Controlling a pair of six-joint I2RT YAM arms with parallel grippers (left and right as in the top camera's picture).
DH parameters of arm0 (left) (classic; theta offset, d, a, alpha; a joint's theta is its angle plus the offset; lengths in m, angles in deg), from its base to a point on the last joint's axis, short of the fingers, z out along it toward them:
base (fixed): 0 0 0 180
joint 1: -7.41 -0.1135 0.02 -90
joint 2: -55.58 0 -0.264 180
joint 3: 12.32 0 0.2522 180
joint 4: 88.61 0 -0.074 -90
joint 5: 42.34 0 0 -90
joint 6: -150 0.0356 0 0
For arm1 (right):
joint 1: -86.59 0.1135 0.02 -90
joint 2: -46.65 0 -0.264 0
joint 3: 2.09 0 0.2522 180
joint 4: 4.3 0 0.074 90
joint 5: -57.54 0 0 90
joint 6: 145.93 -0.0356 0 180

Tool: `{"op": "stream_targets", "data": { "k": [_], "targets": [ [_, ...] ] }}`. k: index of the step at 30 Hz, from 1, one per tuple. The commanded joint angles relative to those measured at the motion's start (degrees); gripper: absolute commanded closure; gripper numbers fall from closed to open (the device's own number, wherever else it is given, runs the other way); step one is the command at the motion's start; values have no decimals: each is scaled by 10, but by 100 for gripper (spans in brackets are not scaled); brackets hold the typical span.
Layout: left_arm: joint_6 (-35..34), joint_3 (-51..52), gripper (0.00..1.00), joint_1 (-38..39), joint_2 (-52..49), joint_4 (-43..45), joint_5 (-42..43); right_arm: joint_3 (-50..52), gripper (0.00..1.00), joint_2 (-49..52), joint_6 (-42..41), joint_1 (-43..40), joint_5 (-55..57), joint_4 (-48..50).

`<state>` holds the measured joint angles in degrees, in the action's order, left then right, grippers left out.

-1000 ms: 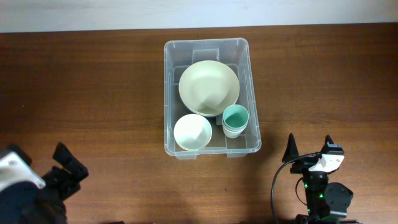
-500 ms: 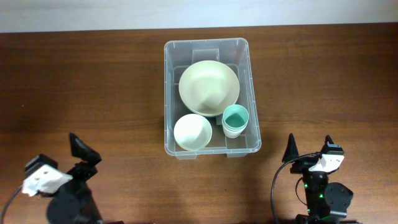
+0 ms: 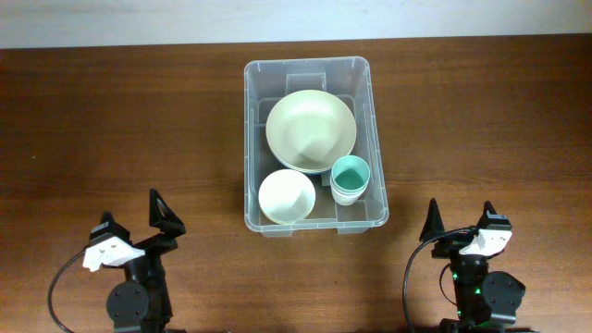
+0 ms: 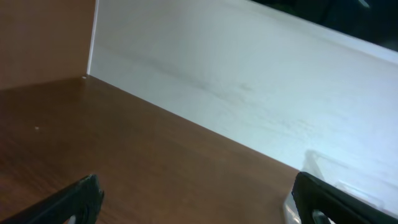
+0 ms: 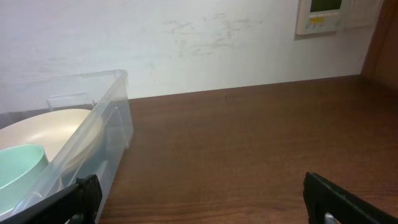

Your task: Pack container

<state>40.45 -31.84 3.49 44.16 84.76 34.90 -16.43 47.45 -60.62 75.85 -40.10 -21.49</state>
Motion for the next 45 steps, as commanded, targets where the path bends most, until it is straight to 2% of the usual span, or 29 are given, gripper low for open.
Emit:
{"op": "stream_targets", "data": {
  "k": [1, 7, 14, 20, 23, 45],
  "targets": [
    [-1, 16, 1, 10, 15, -3, 26, 3, 1, -4, 0, 3, -3, -3],
    [9, 49, 1, 14, 30, -3, 50, 3, 1, -4, -1, 3, -3, -3],
    [95, 52, 1, 14, 31, -45, 113, 3, 1, -4, -1, 3, -3, -3],
    [180, 52, 1, 14, 31, -99, 120, 3, 1, -4, 0, 3, -3, -3],
    [181, 52, 1, 14, 31, -120, 120, 3, 1, -4, 0, 3, -3, -3],
    [181, 52, 0, 14, 30, -119, 121, 3, 2, -4, -1, 3, -3, -3]
  ]
}}
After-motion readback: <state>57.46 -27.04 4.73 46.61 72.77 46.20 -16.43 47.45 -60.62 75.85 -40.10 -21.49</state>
